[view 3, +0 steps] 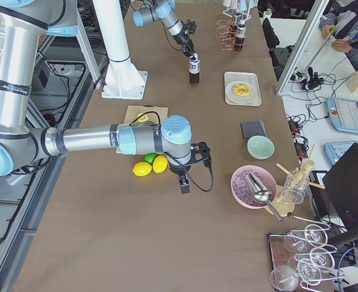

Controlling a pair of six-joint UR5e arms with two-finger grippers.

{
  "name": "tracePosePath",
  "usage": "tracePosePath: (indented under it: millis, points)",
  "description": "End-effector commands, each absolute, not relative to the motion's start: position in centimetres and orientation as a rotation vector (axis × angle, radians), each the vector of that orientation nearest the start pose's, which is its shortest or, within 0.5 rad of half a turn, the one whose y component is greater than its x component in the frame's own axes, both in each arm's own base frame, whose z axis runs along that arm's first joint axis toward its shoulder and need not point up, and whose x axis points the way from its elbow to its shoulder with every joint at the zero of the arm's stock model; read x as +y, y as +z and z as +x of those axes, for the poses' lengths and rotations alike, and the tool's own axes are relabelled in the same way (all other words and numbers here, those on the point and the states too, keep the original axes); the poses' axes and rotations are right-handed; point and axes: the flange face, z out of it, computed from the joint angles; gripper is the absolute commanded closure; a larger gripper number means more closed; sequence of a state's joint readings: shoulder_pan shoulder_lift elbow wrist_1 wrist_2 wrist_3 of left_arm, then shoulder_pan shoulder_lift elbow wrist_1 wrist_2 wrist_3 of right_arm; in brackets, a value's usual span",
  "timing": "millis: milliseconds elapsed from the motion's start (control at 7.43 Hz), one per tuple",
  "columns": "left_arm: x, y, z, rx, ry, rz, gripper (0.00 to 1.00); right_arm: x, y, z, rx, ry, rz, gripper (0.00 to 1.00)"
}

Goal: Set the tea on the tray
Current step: 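Lower the bottle upright in front of the tray and open the left gripper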

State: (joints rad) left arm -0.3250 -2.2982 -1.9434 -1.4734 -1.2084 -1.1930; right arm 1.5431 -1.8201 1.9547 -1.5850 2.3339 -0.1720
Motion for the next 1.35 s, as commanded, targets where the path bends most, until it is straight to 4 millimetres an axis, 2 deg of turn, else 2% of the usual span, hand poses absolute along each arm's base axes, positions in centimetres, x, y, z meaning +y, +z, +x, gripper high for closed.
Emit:
tracePosePath:
  millis: [0, 269, 404, 538, 673, 807, 942, 1076, 1211]
  points:
    - [-35.2, 10.0, 51.9, 0.842, -0.137, 0.661, 1.0, -39.3, 58.1, 5.3, -0.755, -0.232, 0.167, 0.0]
    - [-35.3, 10.2, 52.0, 0.839, -0.136, 0.66, 1.0, -39.3, 57.9, 5.1, -0.767, -0.234, 0.169, 0.0]
    - [-35.4, 10.5, 52.2, 0.829, -0.132, 0.658, 0.38, -39.7, 57.6, 5.1, -0.767, -0.235, 0.174, 0.0]
    - [-35.7, 10.8, 52.4, 0.815, -0.116, 0.665, 0.04, -40.4, 56.7, 4.7, -0.77, -0.244, 0.187, 0.0]
    - [-35.7, 10.7, 52.2, 0.816, -0.116, 0.665, 0.03, -42.0, 55.0, 3.4, -0.797, -0.217, 0.186, 0.0]
    - [-36.6, 9.8, 50.5, 0.826, -0.095, 0.686, 0.03, -43.9, 51.6, 0.3, -0.847, -0.189, 0.175, 0.0]
    - [-38.7, 9.4, 47.8, 0.845, -0.066, 0.666, 0.03, -45.3, 46.5, -3.1, -0.898, -0.147, 0.168, 0.0]
    - [-41.6, 9.6, 45.2, 0.87, -0.074, 0.597, 0.03, -45.0, 41.1, -6.1, -0.943, -0.096, 0.16, 0.0]
    - [-44.9, 12.6, 41.8, 0.864, -0.065, 0.52, 0.03, -44.6, 37.0, -9.7, -0.977, -0.068, 0.136, 0.0]
